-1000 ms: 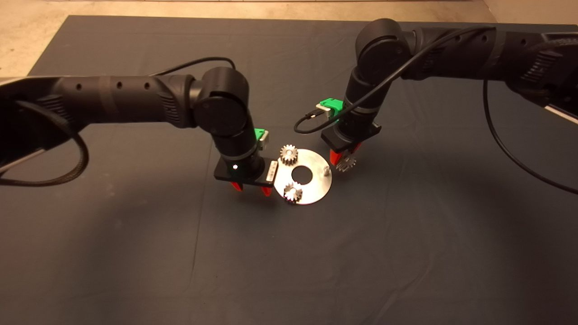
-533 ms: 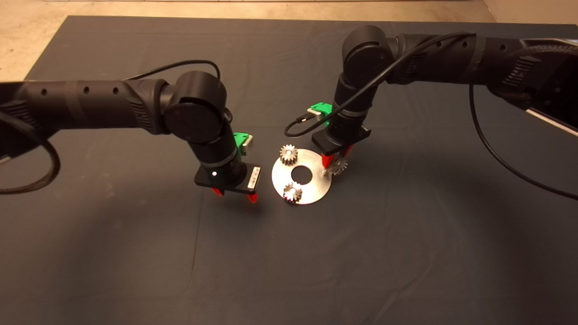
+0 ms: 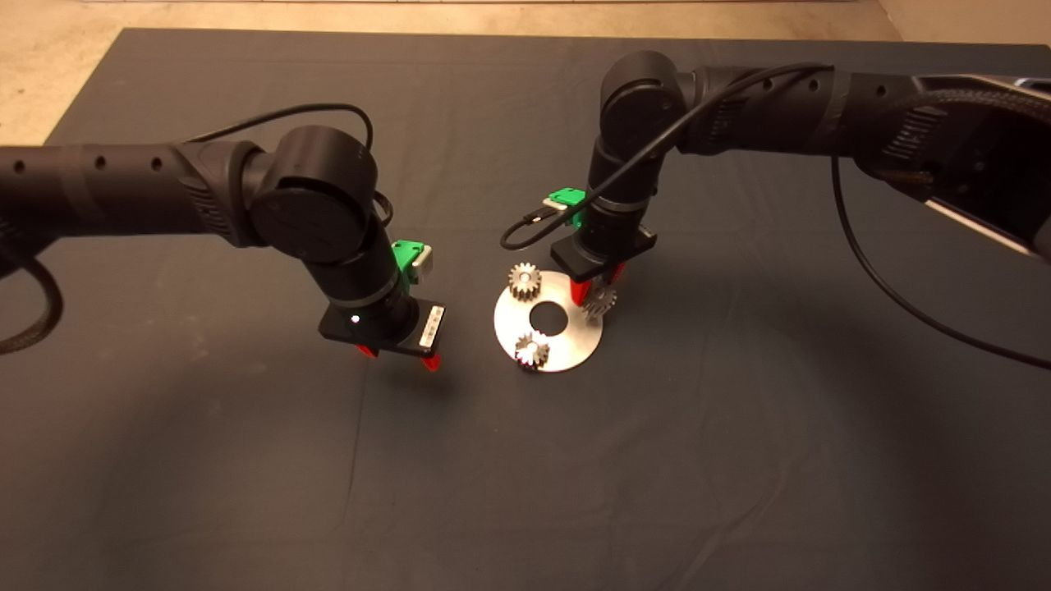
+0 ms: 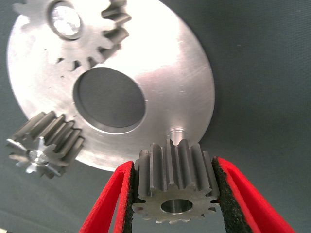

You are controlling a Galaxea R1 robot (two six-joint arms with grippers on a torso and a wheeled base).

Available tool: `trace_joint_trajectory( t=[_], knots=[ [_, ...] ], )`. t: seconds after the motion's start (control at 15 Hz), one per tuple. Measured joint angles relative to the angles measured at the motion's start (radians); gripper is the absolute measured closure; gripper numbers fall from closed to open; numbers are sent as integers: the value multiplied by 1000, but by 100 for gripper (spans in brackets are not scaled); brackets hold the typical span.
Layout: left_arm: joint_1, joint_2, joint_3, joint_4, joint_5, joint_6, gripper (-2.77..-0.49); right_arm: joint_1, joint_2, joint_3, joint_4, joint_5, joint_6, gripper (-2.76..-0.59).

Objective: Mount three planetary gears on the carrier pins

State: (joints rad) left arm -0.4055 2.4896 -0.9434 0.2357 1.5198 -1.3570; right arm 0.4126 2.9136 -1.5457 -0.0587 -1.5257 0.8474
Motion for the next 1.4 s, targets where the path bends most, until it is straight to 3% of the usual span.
trace_joint_trajectory(
  t=[0.67,1.0,1.4],
  knots=[
    [-33,-11,31,0,0,-1,-178,0,21,-16,0,-1,-10,-101],
    [-33,-17,36,0,0,-1,-178,0,23,-16,0,0,-12,-102],
    [-33,-55,53,0,1,-1,-178,0,22,-16,-2,0,-21,-102]
  ],
)
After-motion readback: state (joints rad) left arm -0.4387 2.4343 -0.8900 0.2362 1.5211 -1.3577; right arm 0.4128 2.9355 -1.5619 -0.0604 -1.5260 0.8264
